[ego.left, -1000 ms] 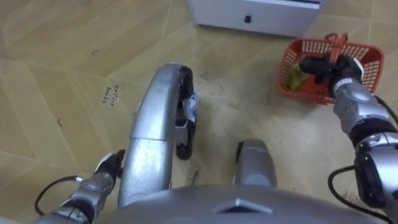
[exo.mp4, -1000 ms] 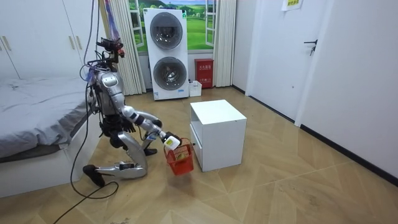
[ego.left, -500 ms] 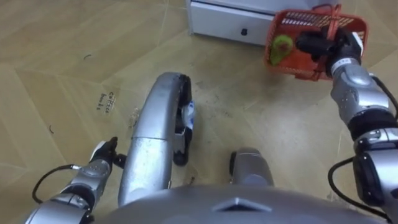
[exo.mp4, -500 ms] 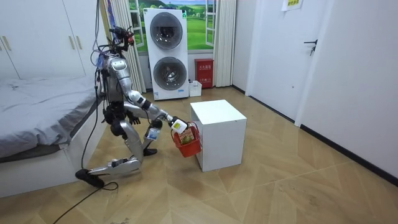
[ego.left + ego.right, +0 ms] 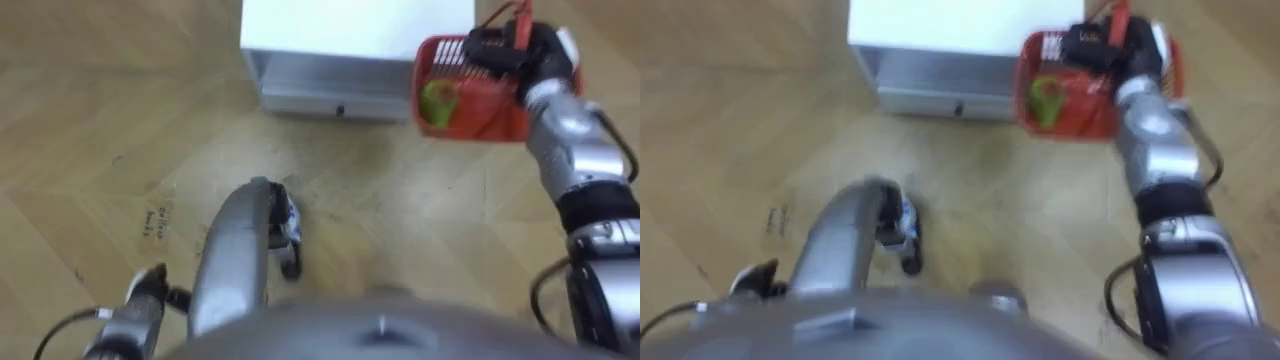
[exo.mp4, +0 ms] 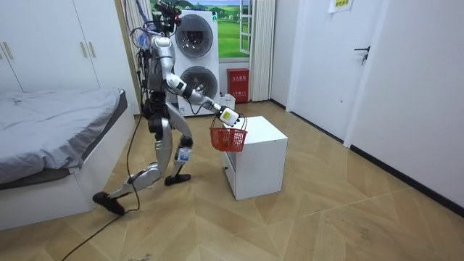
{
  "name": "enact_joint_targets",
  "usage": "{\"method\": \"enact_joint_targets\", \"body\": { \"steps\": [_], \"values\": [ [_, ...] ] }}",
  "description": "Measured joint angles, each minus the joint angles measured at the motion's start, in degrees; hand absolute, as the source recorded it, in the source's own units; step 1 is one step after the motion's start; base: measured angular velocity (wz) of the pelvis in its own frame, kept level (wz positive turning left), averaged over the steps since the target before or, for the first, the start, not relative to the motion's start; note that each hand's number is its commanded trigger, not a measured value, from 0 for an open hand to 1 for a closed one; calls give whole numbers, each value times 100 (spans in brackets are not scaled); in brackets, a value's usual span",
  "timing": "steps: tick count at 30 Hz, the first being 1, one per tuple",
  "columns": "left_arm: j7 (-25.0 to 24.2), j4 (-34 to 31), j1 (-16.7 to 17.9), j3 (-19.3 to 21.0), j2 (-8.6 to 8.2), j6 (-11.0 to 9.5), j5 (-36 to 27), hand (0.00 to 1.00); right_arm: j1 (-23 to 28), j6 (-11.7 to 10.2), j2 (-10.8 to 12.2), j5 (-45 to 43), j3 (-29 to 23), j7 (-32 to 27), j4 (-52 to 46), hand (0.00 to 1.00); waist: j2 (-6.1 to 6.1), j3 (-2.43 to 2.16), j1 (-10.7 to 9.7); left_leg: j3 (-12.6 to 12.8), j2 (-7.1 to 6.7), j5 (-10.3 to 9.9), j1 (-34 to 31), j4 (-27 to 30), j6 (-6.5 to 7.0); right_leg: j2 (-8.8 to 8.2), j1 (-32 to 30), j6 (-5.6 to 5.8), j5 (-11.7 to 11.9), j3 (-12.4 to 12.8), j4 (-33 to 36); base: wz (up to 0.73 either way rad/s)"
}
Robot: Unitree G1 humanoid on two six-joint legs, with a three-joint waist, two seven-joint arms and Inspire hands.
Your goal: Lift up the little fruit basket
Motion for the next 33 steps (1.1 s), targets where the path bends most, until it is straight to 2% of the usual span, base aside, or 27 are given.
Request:
{"method": "enact_joint_targets", "body": {
  "steps": [1, 2, 3, 4, 5, 7, 8, 9, 10, 11, 12, 14, 15, 16, 17, 19, 21, 22, 23, 24, 25, 26, 27, 29, 30, 31, 33],
  "values": [
    [65, 4, -10, 26, 7, 30, -9, 0, 36, -1, 35, -41, 19, 28, -12, 100, 50, 11, -14, -59, -10, 30, 239, -199, -29, 20, -78, -40, 21, -19, 196, -40],
    [161, 8, -16, 29, 22, 64, -50, 0, 98, -1, 46, -60, 28, 61, -32, 100, 214, 40, -48, -237, -18, 97, 717, -607, -140, 66, -275, -112, 65, -95, 493, -28],
    [186, 3, -10, 25, 39, 74, -54, 0, 111, -5, 43, -51, 28, 65, -49, 100, 276, 47, -47, -259, -16, 145, 950, -832, -196, 61, -394, -131, 77, -109, 574, -29],
    [228, -18, -25, 22, 71, 125, -55, 0, 110, -36, 32, -21, 2, 62, -94, 100, 362, 78, -113, -264, -22, 278, 1360, -1269, -241, 41, -692, -137, 60, -100, 635, -23],
    [259, -120, -1, 24, 84, 189, -52, 0, 101, -50, 15, -34, -24, 38, -234, 100, 416, 68, -190, -267, -15, 385, 1672, -1625, -300, 3, -1076, -95, -1, -102, 551, -23],
    [276, -208, -27, 82, 95, 204, -49, 0, 89, -93, 6, -53, -77, 28, -357, 100, 466, 71, -227, -304, 46, 490, 2036, -1981, -412, -17, -1524, -73, -352, -121, 72, -7],
    [280, -247, -48, 86, 93, 157, -52, 0, 91, -96, -14, -40, -87, 36, -438, 100, 486, 55, -262, -433, 117, 524, 2154, -2050, -474, -17, -1720, -49, -616, -163, -609, 20],
    [322, -306, -87, 84, 83, 84, -63, 0, 90, -107, -35, -38, -114, 35, -510, 100, 483, 49, -270, -590, 202, 527, 2176, -2001, -527, -3, -1837, 26, -776, -247, -1548, 23],
    [342, -327, -106, 87, 76, 43, -87, 0, 89, -110, -35, -38, -137, 37, -550, 100, 465, 46, -250, -630, 259, 518, 2174, -1909, -596, 33, -1849, 40, -761, -257, -2058, 10],
    [361, -346, -110, 92, -10, -31, -107, 0, 92, -111, -57, -36, -162, 36, -613, 100, 559, 11, -192, -724, 446, 450, 2183, -1864, -821, 185, -1673, -177, -614, -481, -2367, -3],
    [358, -338, -69, 94, -65, -61, -109, 0, 89, -104, -41, -5, -161, 44, -631, 100, 608, 8, -161, -734, 613, 523, 2313, -2023, -948, 379, -1370, -280, -492, -593, -2732, 0],
    [355, -335, -4, 92, -103, -82, -115, 0, 107, -60, -49, 78, -158, 97, -766, 100, 602, 1, -216, -716, 723, 693, 2603, -2508, -1051, 514, -947, -343, -366, -736, -3241, 21],
    [355, -329, 19, 91, -131, -76, -131, 0, 109, -60, -71, 93, -164, 170, -916, 100, 620, -10, -214, -706, 779, 809, 2818, -2877, -1141, 610, -741, -352, -224, -772, -3583, 13],
    [356, -323, 30, 91, -140, -73, -147, 0, 113, -60, -72, 96, -165, 222, -979, 100, 622, -13, -204, -712, 784, 885, 2940, -3074, -1177, 658, -630, -350, -147, -776, -3792, 0],
    [352, -322, 82, 91, -153, -77, -150, 0, 123, -57, -65, 69, -168, 316, -1065, 100, 617, -13, -204, -718, 771, 1042, 3204, -3474, -1176, 710, -408, -332, 2, -784, -4153, 0],
    [313, -329, 192, 94, -158, -95, -131, 0, 136, -50, -55, -45, -170, 406, -1181, 100, 621, -22, -166, -728, 753, 1179, 3544, -3961, -1174, 810, -158, -311, 146, -801, -4519, -9],
    [254, -344, 325, 192, -151, -116, -124, 0, 144, -47, -50, -138, -170, 455, -1283, 100, 611, -32, -56, -806, 755, 1203, 3819, -4250, -1173, 862, 6, -302, 186, -823, -4692, -22],
    [242, -354, 351, 226, -152, -119, -122, 0, 155, -43, -48, -144, -170, 454, -1289, 100, 610, -33, -45, -940, 764, 1208, 3873, -4285, -1168, 873, -24, -304, 186, -870, -4612, -35],
    [239, -380, 383, 273, -168, -143, -103, 0, 177, 4, -16, -148, -171, 459, -1305, 100, 707, -2, 61, -1461, 897, 1242, 4036, -4393, -1141, 993, -344, -370, 29, -917, -4175, -72],
    [230, -392, 495, 530, -150, -250, -62, 0, 140, 57, 143, -267, -144, 464, -1416, 100, 746, -7, 132, -1760, 1136, 1236, 4036, -4401, -1149, 1471, -665, -756, 230, -675, -4774, -85],
    [224, -390, 538, 678, -130, -271, -2, 0, 137, 61, 228, -313, -113, 450, -1541, 100, 661, -36, 95, -1705, 1179, 1220, 3947, -4331, -1175, 1631, -771, -918, 570, -705, -5285, -53],
    [219, -307, 583, 817, -119, -276, 97, 0, 217, 48, 229, -312, -70, 415, -1699, 100, 579, 13, -13, -1385, 1178, 1063, 3892, -4223, -1394, 1600, -816, -1061, 1526, -1032, -5479, -5],
    [212, -249, 557, 794, -184, -277, 130, 0, 278, 56, 176, -289, -74, 352, -1673, 100, 609, -5, -20, -1172, 1198, 1038, 3923, -4225, -1419, 1625, -757, -1061, 1480, -1036, -5452, 18],
    [191, -303, 536, 590, -281, -364, 122, 0, 306, 228, 173, -368, -65, 143, -1593, 100, 555, 26, -27, -1049, 1051, 1079, 3822, -4474, -1384, 1557, -608, -1052, 1473, -934, -5436, 19],
    [195, -386, 523, 588, -269, -364, 133, 0, 301, 237, 230, -435, -63, 153, -1598, 100, 523, 14, 20, -997, 1050, 1270, 3676, -4421, -1210, 1544, -577, -1020, 1455, -931, -5403, 10],
    [198, -390, 517, 589, -257, -357, 134, 0, 299, 242, 265, -440, -63, 164, -1608, 100, 517, -2, 74, -1004, 1046, 1299, 3705, -4429, -1213, 1547, -558, -1007, 1449, -957, -5404, 13],
    [176, -384, 476, 589, -288, -291, 134, 0, 291, 243, 272, -441, -60, 289, -1707, 100, 518, 7, 141, -1030, 943, 1332, 3820, -4445, -1163, 1486, -432, -931, 1402, -1102, -5422, 16]
  ]
}}
